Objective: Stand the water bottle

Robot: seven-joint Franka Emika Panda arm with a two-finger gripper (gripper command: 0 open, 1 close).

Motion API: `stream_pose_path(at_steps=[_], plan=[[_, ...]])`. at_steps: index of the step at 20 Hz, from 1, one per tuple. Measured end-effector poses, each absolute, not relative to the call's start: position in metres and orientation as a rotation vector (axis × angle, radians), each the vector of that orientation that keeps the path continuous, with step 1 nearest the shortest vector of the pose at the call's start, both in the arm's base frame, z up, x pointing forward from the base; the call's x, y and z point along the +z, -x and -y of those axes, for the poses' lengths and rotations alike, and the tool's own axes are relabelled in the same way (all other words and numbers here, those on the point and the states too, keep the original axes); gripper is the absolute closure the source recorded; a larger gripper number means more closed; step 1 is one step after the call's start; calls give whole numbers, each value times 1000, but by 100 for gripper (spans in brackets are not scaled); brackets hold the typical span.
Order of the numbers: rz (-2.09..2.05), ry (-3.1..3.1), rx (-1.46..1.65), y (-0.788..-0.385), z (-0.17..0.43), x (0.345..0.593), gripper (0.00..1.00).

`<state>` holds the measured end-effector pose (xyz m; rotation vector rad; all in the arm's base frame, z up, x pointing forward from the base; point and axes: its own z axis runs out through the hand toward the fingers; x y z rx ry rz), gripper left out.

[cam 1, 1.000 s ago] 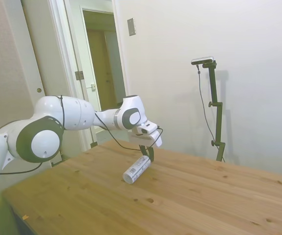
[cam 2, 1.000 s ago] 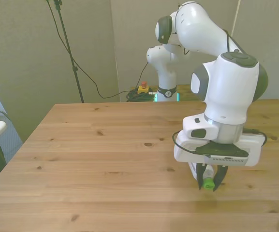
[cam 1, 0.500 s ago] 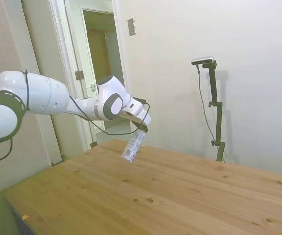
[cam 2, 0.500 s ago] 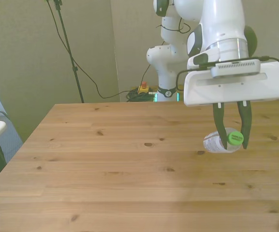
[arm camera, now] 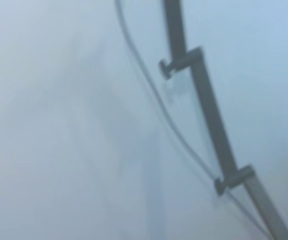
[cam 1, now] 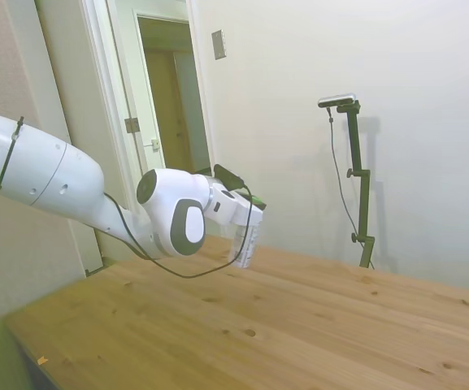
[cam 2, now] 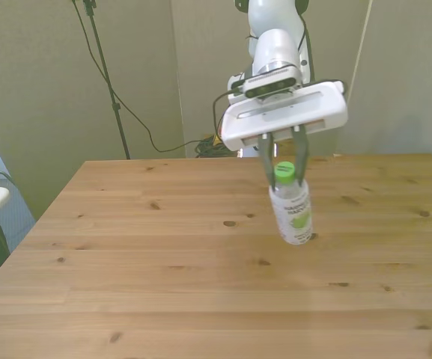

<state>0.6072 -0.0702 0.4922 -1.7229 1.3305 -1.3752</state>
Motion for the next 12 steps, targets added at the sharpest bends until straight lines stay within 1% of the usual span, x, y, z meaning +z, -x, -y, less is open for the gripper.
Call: stream_pose_path(at_steps=[1,3,6,9,12], plan=[[-1344,1700,-1390,-615,46,478,100],[-1361,1688,-1417,-610,40,475,100],[-1340,1639,-1490,-607,18,460,100],[-1329,1560,-1610,-605,20,445,100],[-1329,1532,-1685,-613,29,436,100]])
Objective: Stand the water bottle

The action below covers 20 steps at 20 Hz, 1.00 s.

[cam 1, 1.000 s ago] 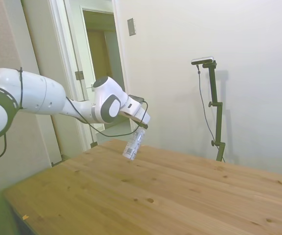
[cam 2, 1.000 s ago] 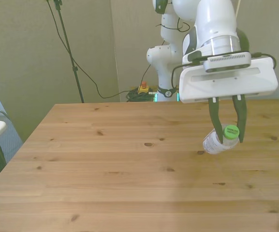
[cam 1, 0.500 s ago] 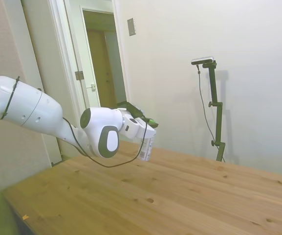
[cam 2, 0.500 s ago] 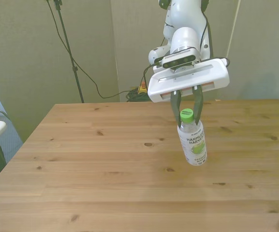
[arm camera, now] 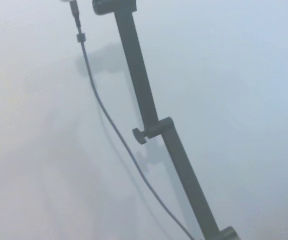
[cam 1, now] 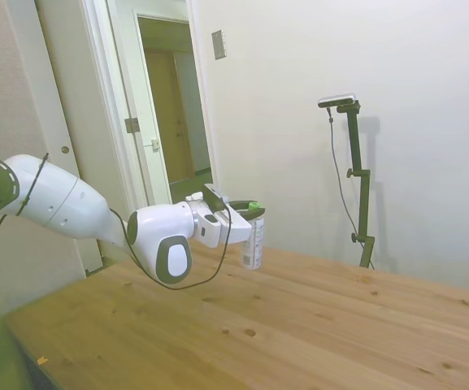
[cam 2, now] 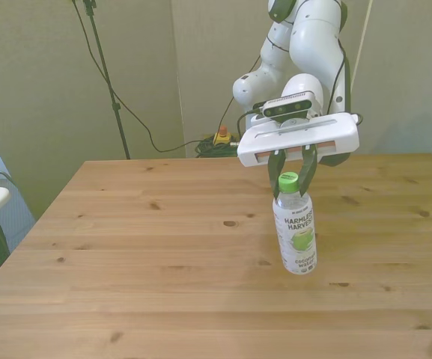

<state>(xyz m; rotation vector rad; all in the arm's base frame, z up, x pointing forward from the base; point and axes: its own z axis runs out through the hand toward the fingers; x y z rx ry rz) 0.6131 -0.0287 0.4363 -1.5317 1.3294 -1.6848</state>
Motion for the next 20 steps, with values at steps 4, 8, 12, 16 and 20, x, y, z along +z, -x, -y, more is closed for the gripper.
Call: stream_pose_path(at_steps=[4,8,12,16,20], plan=[[-1329,1537,-1736,-626,39,427,100],[-1329,1561,-1758,-632,45,416,100],[-1333,1591,-1772,-634,47,403,100],[-1332,1609,-1793,-638,48,392,100],[-1331,1617,-1805,-641,47,384,0]])
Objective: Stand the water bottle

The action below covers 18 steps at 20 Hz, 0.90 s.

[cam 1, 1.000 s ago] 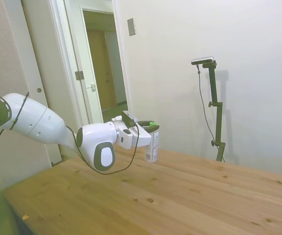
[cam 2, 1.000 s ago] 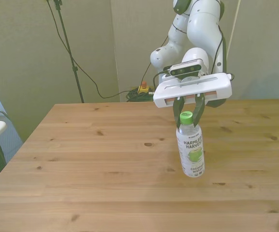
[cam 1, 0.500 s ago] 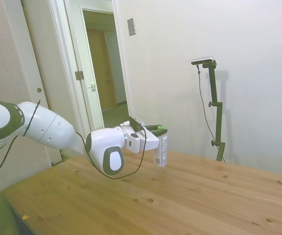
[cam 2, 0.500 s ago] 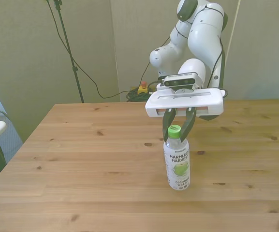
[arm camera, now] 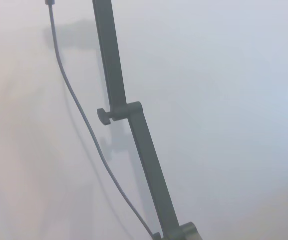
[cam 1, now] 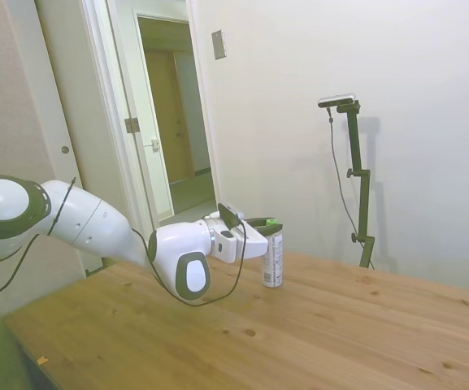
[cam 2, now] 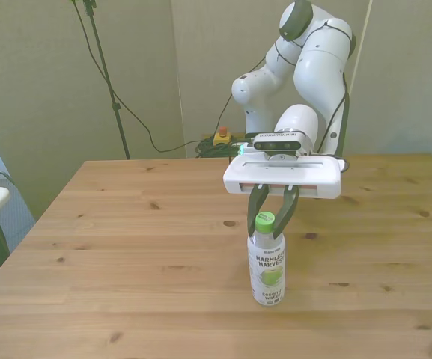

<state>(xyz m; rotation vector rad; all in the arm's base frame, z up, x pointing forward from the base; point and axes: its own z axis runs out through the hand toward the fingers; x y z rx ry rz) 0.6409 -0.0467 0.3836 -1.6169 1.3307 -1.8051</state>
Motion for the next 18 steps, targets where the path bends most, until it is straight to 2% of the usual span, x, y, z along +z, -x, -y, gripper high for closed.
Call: stream_pose_path(at_steps=[14,18], plan=[[-1317,1626,-1809,-640,41,385,0],[-1313,1615,-1797,-634,34,395,0]])
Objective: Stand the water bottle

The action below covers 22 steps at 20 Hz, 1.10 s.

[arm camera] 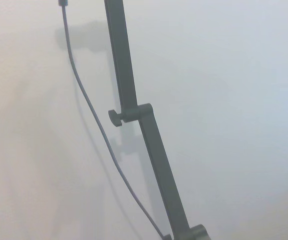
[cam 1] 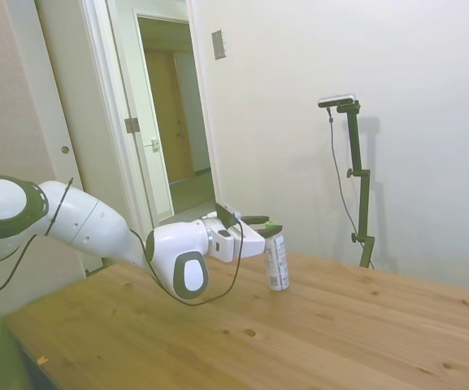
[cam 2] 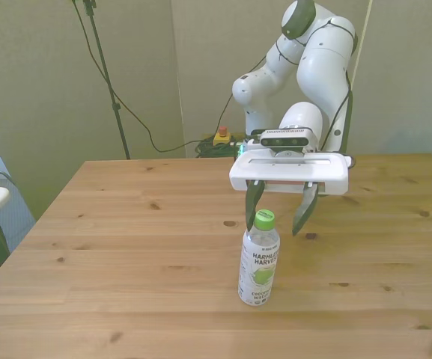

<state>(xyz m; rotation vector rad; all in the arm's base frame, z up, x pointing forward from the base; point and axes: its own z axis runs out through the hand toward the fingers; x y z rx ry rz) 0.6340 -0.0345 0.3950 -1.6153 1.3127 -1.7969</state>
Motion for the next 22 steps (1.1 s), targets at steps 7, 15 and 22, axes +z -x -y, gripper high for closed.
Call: stream_pose_path(at_steps=[7,15,22], plan=[[-1284,1626,-1665,-598,2,431,0],[-1273,1657,-1597,-573,-12,468,0],[-1306,1827,-1417,-563,-21,489,0]])
